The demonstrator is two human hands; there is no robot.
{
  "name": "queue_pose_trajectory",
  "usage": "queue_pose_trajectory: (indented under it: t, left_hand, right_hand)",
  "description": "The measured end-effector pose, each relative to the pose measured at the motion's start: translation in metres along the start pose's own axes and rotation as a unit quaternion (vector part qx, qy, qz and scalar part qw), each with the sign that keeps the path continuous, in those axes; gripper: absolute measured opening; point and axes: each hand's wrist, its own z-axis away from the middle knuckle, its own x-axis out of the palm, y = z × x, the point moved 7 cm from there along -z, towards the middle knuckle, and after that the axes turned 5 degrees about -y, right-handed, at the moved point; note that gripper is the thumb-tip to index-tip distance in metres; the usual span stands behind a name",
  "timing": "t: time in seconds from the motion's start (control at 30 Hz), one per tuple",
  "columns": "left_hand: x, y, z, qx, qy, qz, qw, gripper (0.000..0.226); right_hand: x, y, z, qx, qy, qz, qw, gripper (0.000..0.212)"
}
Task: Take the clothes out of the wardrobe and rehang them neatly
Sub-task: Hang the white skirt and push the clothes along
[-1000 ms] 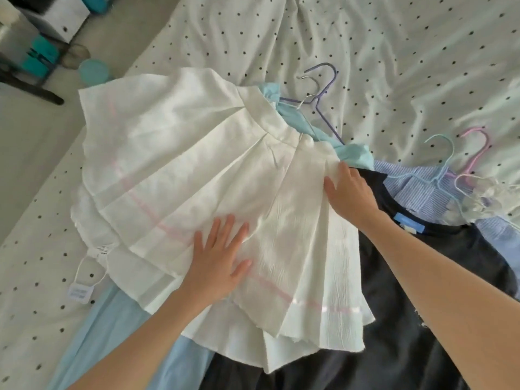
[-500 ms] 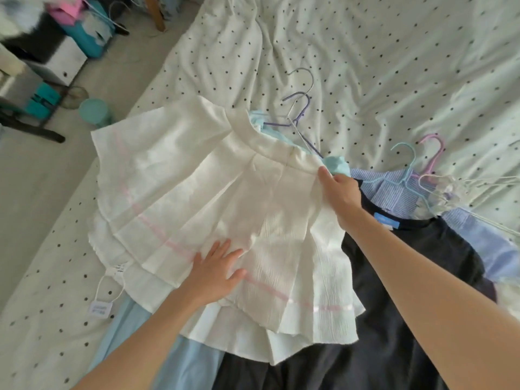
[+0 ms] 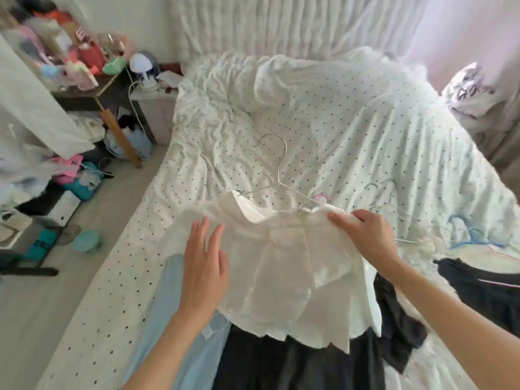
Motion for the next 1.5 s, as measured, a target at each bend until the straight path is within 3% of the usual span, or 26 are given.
queue_pose_trajectory:
  t: [0.2,0.37,0.5,0.67,0.73,0.83,0.9,0.93,1.0,1.2,1.33,1.4,1.5]
  left_hand:
    - [-0.018,0.149,-0.02,0.101,0.019,0.017,0.995,0.057]
    - [-0.009,0.323,-0.001,0.2,-0.025,0.055,0.978,0.063]
    - [0.001,0.455,0.04,0.29,-0.131,0.145,0.937,0.051]
    - [0.031,0.588,0.12,0.387,-0.202,0.151,0.887,0.062]
    - [0.038,0.641,0.161,0.443,-0.217,0.171,0.853,0.04]
    - [0.04,0.714,0.22,0.521,-0.224,0.174,0.805,0.018]
    - [0.044,0.755,0.262,0.555,-0.261,0.197,0.765,0.031]
    - [0.042,0.773,0.282,0.559,-0.272,0.223,0.751,0.025]
    - [0.04,0.805,0.309,0.566,-0.233,0.258,0.748,0.006]
    - [0.057,0.897,0.433,0.612,-0.354,0.341,0.62,0.028]
    - [0.051,0.927,0.511,0.654,-0.401,0.349,0.538,0.027]
    - [0.046,0.932,0.555,0.699,-0.396,0.343,0.487,0.025]
    - [0.029,0.925,0.624,0.779,-0.344,0.338,0.401,0.039]
  right_hand:
    - [-0.192,0.039,0.078,-0.039,0.171,0.037,0.984,0.057]
    - [-0.35,0.072,0.18,-0.071,0.313,0.085,0.943,0.04]
    - [-0.454,0.118,0.287,-0.047,0.412,0.101,0.904,0.04]
    - [-0.543,0.194,0.415,0.043,0.493,0.099,0.863,0.057]
    - [-0.571,0.216,0.462,0.068,0.525,0.108,0.841,0.056]
    - [-0.599,0.239,0.535,0.116,0.567,0.133,0.804,0.045]
    - [-0.612,0.254,0.585,0.153,0.6,0.145,0.772,0.044]
    - [-0.617,0.26,0.61,0.17,0.617,0.153,0.753,0.045]
    - [-0.625,0.27,0.651,0.201,0.632,0.167,0.729,0.045]
    - [-0.61,0.284,0.788,0.336,0.667,0.156,0.647,0.04]
    - [-0.567,0.277,0.853,0.406,0.684,0.112,0.596,0.03]
    - [-0.536,0.27,0.884,0.424,0.702,0.092,0.565,0.028]
    - [-0.489,0.257,0.927,0.488,0.688,0.067,0.533,0.036]
